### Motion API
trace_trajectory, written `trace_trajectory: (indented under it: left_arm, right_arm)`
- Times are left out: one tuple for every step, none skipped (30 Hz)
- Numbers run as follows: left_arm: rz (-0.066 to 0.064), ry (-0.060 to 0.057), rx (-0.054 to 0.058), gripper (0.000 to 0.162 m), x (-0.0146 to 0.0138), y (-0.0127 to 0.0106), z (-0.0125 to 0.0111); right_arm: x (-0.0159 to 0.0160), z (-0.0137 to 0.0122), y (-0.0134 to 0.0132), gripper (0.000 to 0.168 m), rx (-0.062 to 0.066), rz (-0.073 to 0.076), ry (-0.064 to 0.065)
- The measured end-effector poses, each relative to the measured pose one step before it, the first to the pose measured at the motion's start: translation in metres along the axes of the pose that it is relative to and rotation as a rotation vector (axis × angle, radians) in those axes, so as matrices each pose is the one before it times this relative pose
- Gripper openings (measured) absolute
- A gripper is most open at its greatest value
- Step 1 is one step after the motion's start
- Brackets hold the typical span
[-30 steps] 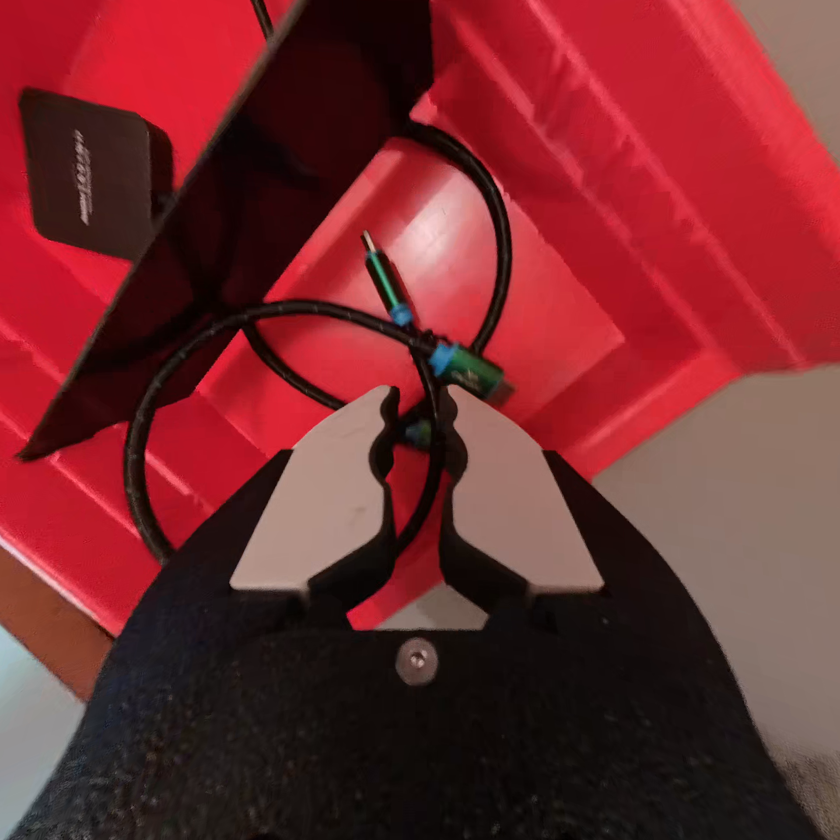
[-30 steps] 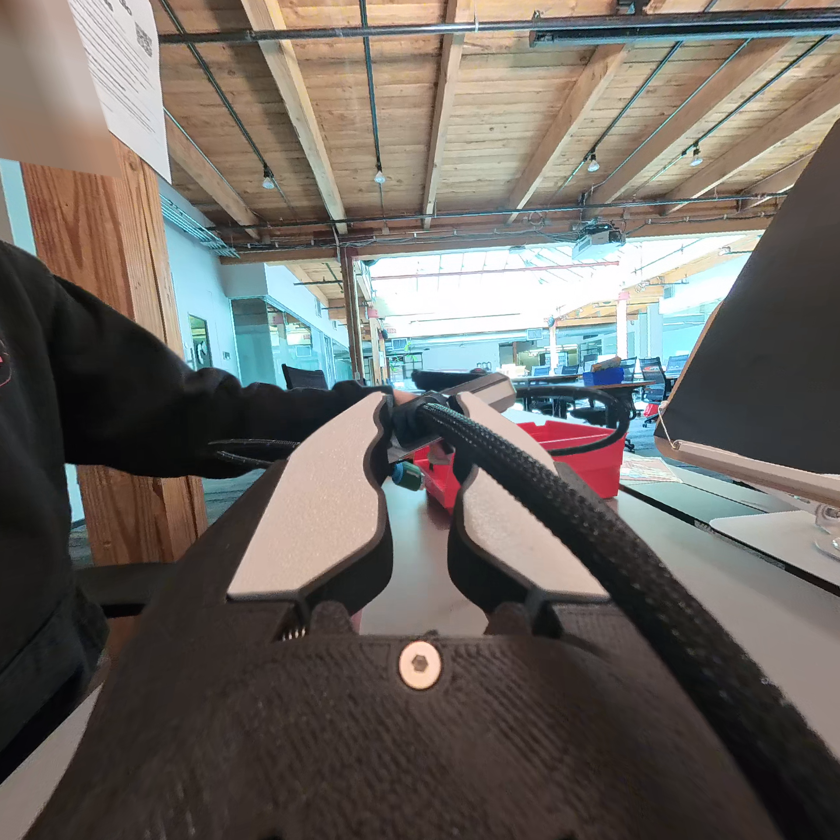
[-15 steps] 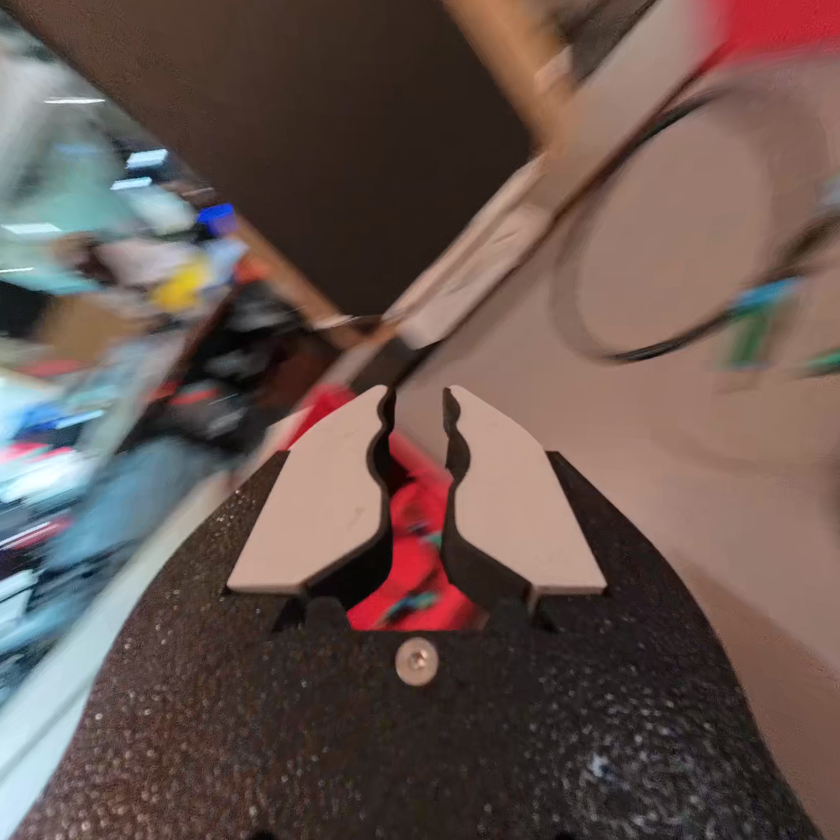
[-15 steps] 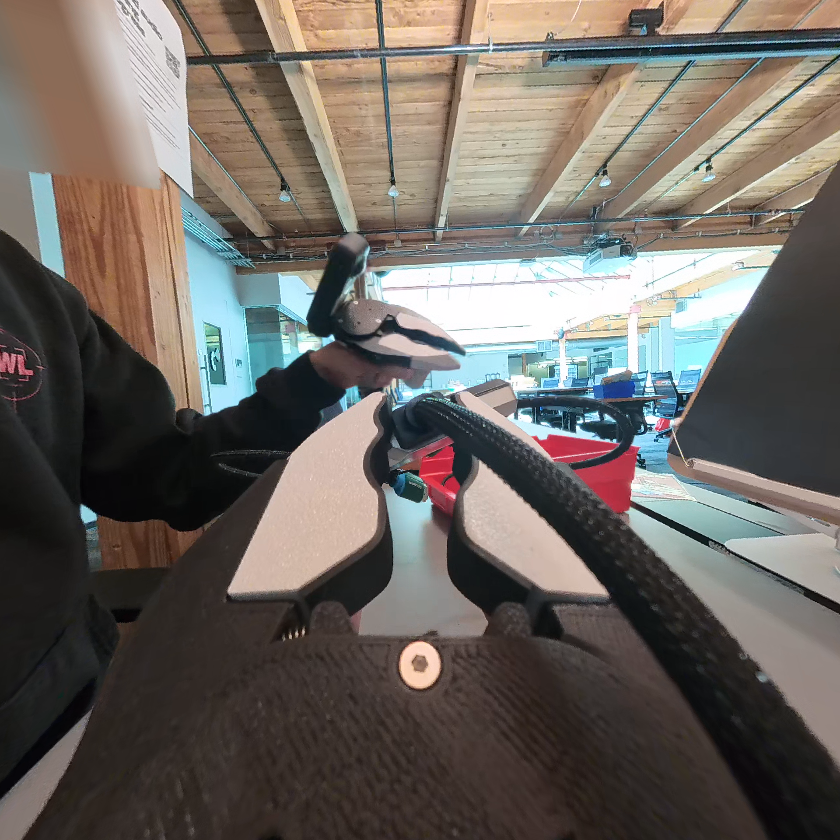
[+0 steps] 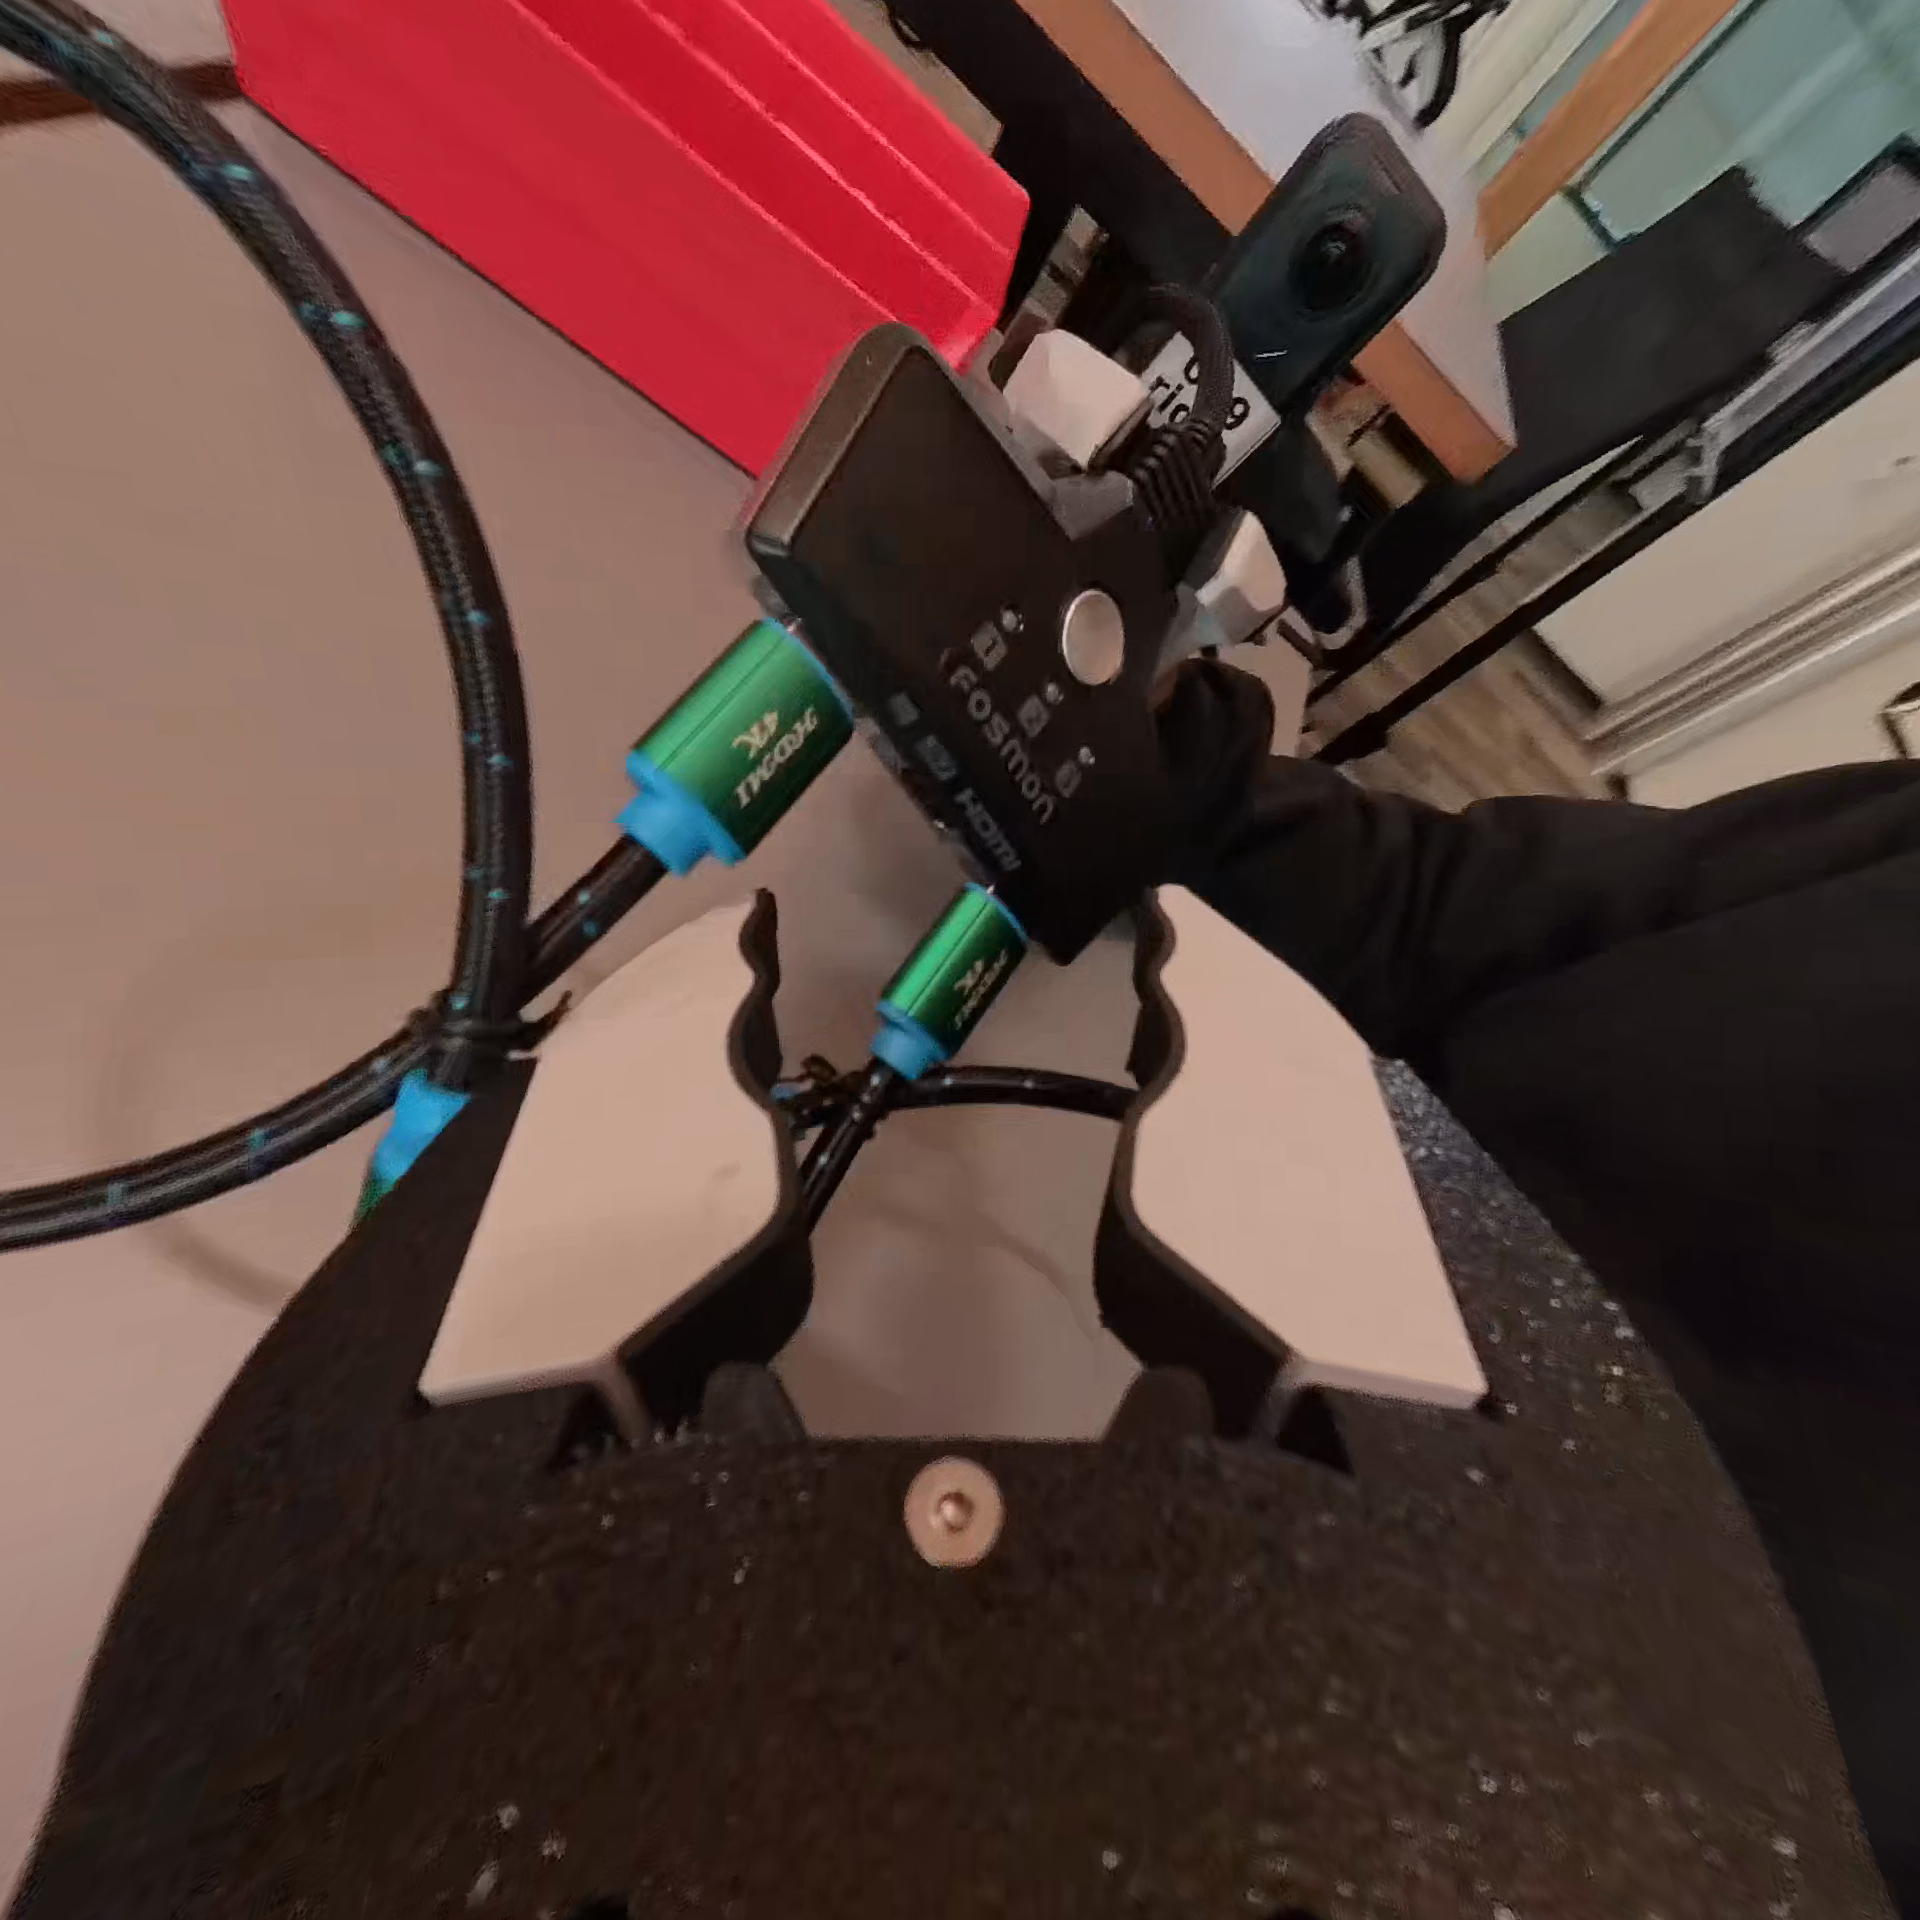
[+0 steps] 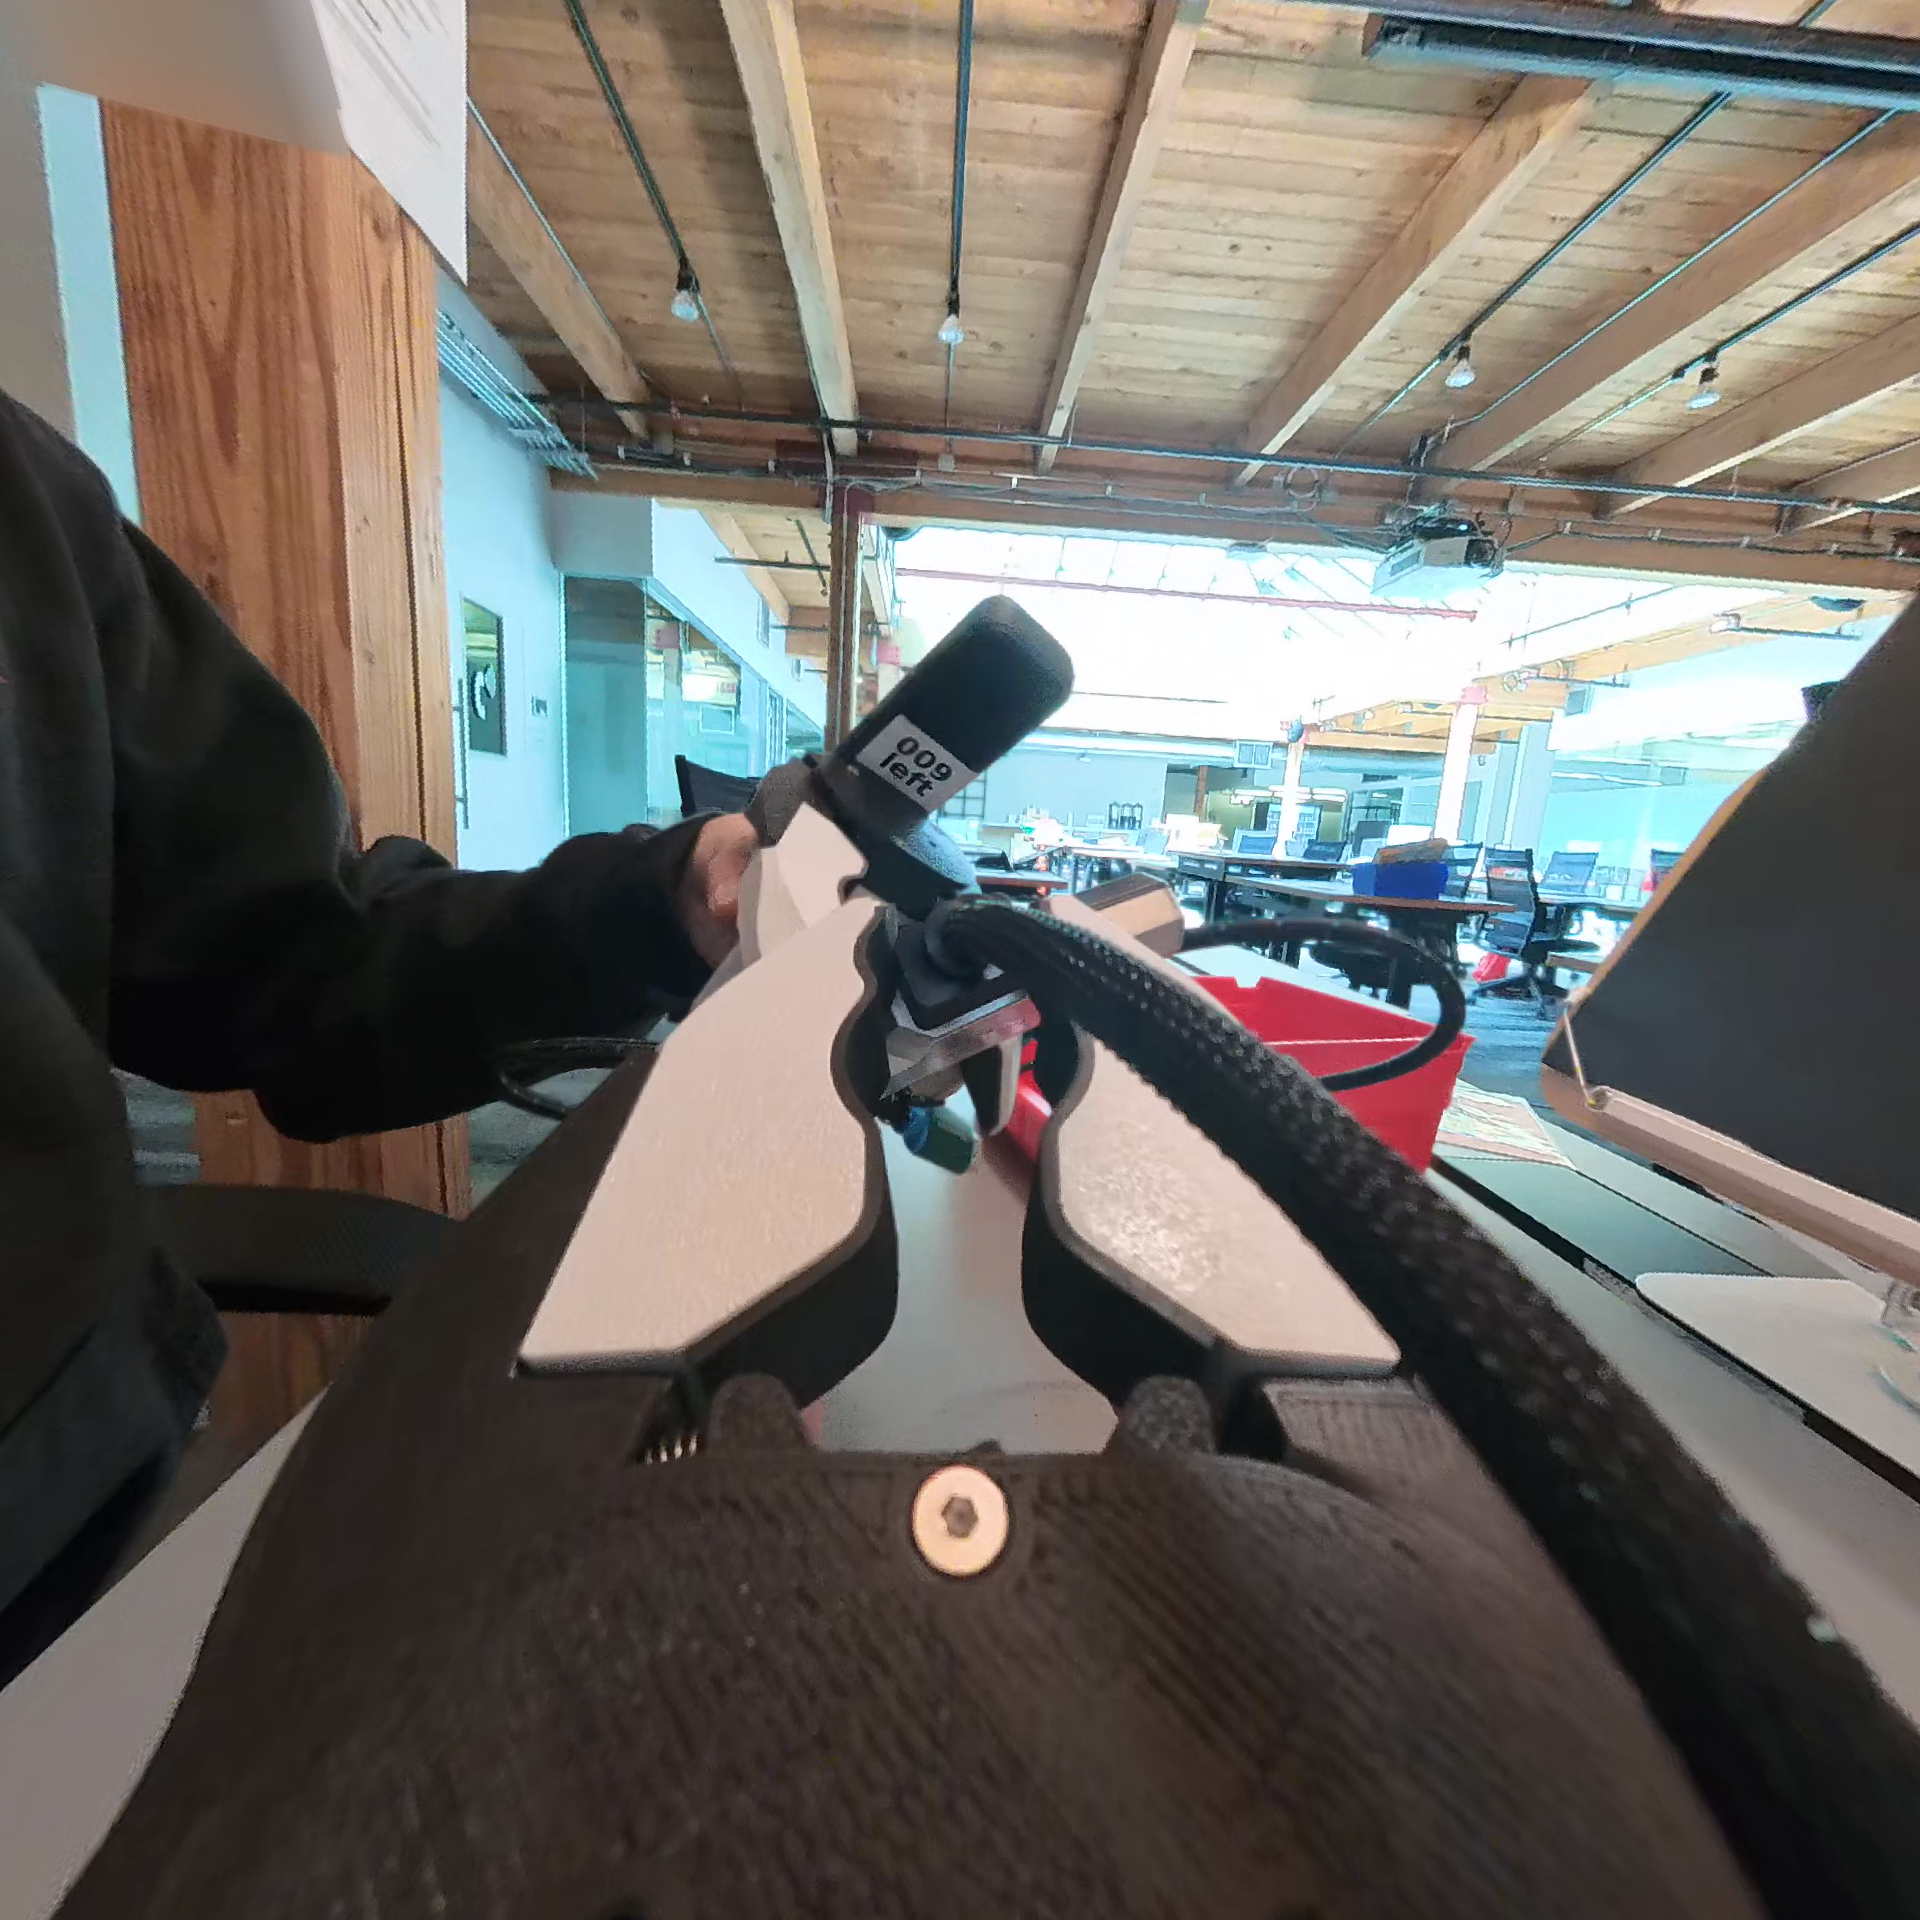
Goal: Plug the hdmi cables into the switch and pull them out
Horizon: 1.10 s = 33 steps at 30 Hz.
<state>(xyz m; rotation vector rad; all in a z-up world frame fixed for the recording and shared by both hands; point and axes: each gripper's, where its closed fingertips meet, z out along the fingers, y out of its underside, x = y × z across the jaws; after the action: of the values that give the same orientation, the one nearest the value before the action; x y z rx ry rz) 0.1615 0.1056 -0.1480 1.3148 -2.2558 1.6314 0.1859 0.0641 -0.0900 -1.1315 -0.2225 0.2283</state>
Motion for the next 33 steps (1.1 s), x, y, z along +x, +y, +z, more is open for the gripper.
trace_trajectory:
  left_arm:
    - [-0.0272, 0.0174, -0.009, 0.066, -0.00026, 0.0009, 0.00259]
    - [-0.0271, 0.0146, -0.003, 0.065, -0.00078, 0.00111, 0.00323]
    - [-0.0266, 0.0393, -0.0016, 0.068, 0.00231, 0.00188, 0.00336]
    - [-0.0305, 0.0695, -0.0021, 0.07, 0.00517, 0.00252, 0.00283]
    - [-0.0464, 0.0715, 0.0078, 0.069, 0.00371, 0.00113, 0.00205]
    - [-0.0513, 0.0588, 0.0096, 0.067, 0.00107, 0.00056, 0.0016]
    - [-0.036, 0.0521, 0.0065, 0.068, 0.00012, 0.00056, 0.00105]
    - [-0.0277, 0.0397, 0.0088, 0.068, -0.0007, 0.00029, 0.00012]
    - [-0.0241, 0.0193, 0.0074, 0.067, -0.0022, 0.00036, -0.00009]
    - [-0.019, 0.0047, 0.0025, 0.066, -0.00266, 0.00114, 0.00022]
    - [-0.0167, 0.0, 0.0014, 0.067, -0.00219, 0.00136, 0.00051]
    - [-0.0214, -0.0074, 0.014, 0.069, -0.0025, -0.00042, 0.00048]
    - [-0.0289, -0.0143, 0.0302, 0.069, -0.00363, -0.00257, 0.00031]
    - [-0.0371, -0.0071, 0.0397, 0.071, -0.00271, -0.00363, 0.0002]
    - [-0.0358, 0.0216, 0.0372, 0.072, 0.0011, -0.00326, -0.00008]
    - [-0.0382, 0.05, 0.0291, 0.068, 0.00523, -0.00223, -0.00012]
    - [-0.0355, 0.0636, 0.0302, 0.064, 0.00764, -0.0029, 0.00028]
    - [-0.0148, 0.0381, 0.0255, 0.066, 0.00524, -0.0027, 0.00047]
    - [0.0135, 0.0039, 0.0047, 0.063, 0.00073, -0.00005, 0.00038]
    - [0.0258, -0.0178, -0.0075, 0.06, -0.00256, 0.00108, 0.00043]
    - [0.0195, -0.0277, -0.0041, 0.058, -0.00423, 0.00059, 0.00048]
    - [0.0087, -0.0191, -0.0007, 0.057, -0.00344, 0.00009, 0.0007]
    - [-0.0052, -0.0014, 0.0006, 0.055, -0.00153, 0.00002, 0.00091]
    - [-0.016, 0.0045, -0.0005, 0.053, -0.00119, 0.00039, 0.00125]
    - [-0.0076, 0.0026, -0.0013, 0.055, -0.00146, 0.00035, 0.00156]
    - [0.0177, -0.0041, 0.0041, 0.056, -0.00174, -0.00016, 0.00132]
    - [0.0371, -0.0121, 0.0109, 0.053, -0.00257, -0.00103, 0.00056]
    - [0.0467, -0.0154, 0.0186, 0.046, -0.00302, -0.00205, -0.00027]
    - [0.0492, -0.003, 0.0276, 0.039, -0.00125, -0.00318, -0.0013]
    - [0.0443, 0.0191, 0.0307, 0.025, 0.0022, -0.0036, -0.00185]
    - [0.0027, 0.0044, 0.019, 0.023, 0.00075, -0.00249, -0.00107]
    - [-0.0117, -0.0019, 0.0004, 0.023, -0.00035, -0.00022, -0.00024]
    - [-0.0081, -0.0039, -0.0002, 0.022, -0.00057, -0.00045, -0.00067]
  right_arm:
    - [-0.00006, 0.00068, 0.00011, 0.024, 0.0038, 0.0007, 0.0026]
    - [0.00011, -0.00019, -0.00059, 0.024, 0.0046, 0.0005, -0.0001]
    - [-0.00014, -0.00094, -0.00084, 0.024, 0.0025, -0.0038, -0.0027]
    - [-0.00047, -0.00123, -0.00122, 0.024, 0.0047, -0.0024, -0.005]
    - [-0.00064, -0.00094, -0.00117, 0.025, 0.0051, -0.003, -0.0049]
    - [-0.00001, -0.0003, -0.00043, 0.025, 0.0001, -0.0056, 0.001]
    - [0.00006, 0.00025, 0.0005, 0.025, -0.0054, -0.0051, 0.0019]
    - [0.00018, 0.00056, 0.00165, 0.025, -0.0129, -0.0054, 0.0029]
    - [0.00058, 0.00065, 0.00191, 0.025, -0.0133, -0.0088, 0.007]
    - [-0.00001, 0.00061, 0.00155, 0.025, -0.0099, -0.0083, 0.0027]
    - [-0.00039, 0.00063, 0.00156, 0.025, -0.0106, -0.0053, -0.0003]
    - [0.00018, 0.00082, 0.00136, 0.025, -0.0092, -0.0086, 0.0045]
    - [0.00033, 0.00087, 0.00074, 0.025, -0.0052, -0.0065, 0.0058]
    - [0.00017, 0.00049, 0.00048, 0.026, -0.003, -0.0056, 0.0031]
    - [-0.00011, 0.00007, 0.00018, 0.026, -0.0011, -0.0026, -0.0009]
    - [-0.00023, -0.00013, 0.0005, 0.025, -0.0032, -0.0047, -0.0006]
    - [-0.00113, 0.00033, 0.00122, 0.025, -0.0064, -0.0074, -0.0048]
    - [-0.0018, 0.00089, 0.00075, 0.026, 0.0006, 0.0018, -0.0106]
    - [-0.00132, 0.00086, -0.0005, 0.025, 0.0102, 0.0074, -0.0079]
    - [-0.00054, 0.00063, 0.00081, 0.025, 0.0004, -0.0004, -0.0025]
    - [-0.00037, 0.00078, 0.00228, 0.025, -0.0101, -0.0031, -0.0016]
    - [0.00021, 0.00072, 0.00156, 0.026, -0.0044, -0.0024, 0.0028]
    - [-0.00043, 0.00054, -0.00025, 0.025, 0.0092, 0.0053, -0.0015]
    - [-0.00045, 0.00047, -0.0008, 0.025, 0.01, 0.0069, -0.0031]
    - [-0.00018, 0.00045, 0.00052, 0.025, -0.0018, -0.0038, 0.0]
    - [0.00005, -0.00015, 0.00094, 0.025, -0.0053, -0.0052, 0.0002]
    - [0.00055, -0.00059, 0.00084, 0.025, -0.0032, -0.0029, 0.0012]
    - [0.00209, -0.00105, 0.00098, 0.025, -0.004, -0.0014, 0.0099]
    - [0.00272, -0.00153, 0.0001, 0.025, 0.0002, 0.0016, 0.0125]
    - [0.0024, -0.00238, -0.00198, 0.025, 0.011, 0.0049, 0.008]
    - [0.00061, -0.00202, -0.00096, 0.025, 0.003, -0.0006, -0.0021]
    - [-0.00049, -0.0005, 0.00062, 0.025, -0.0076, -0.0117, -0.0008]
    - [-0.00006, -0.00004, 0.00091, 0.025, -0.0097, -0.0148, 0.0059]
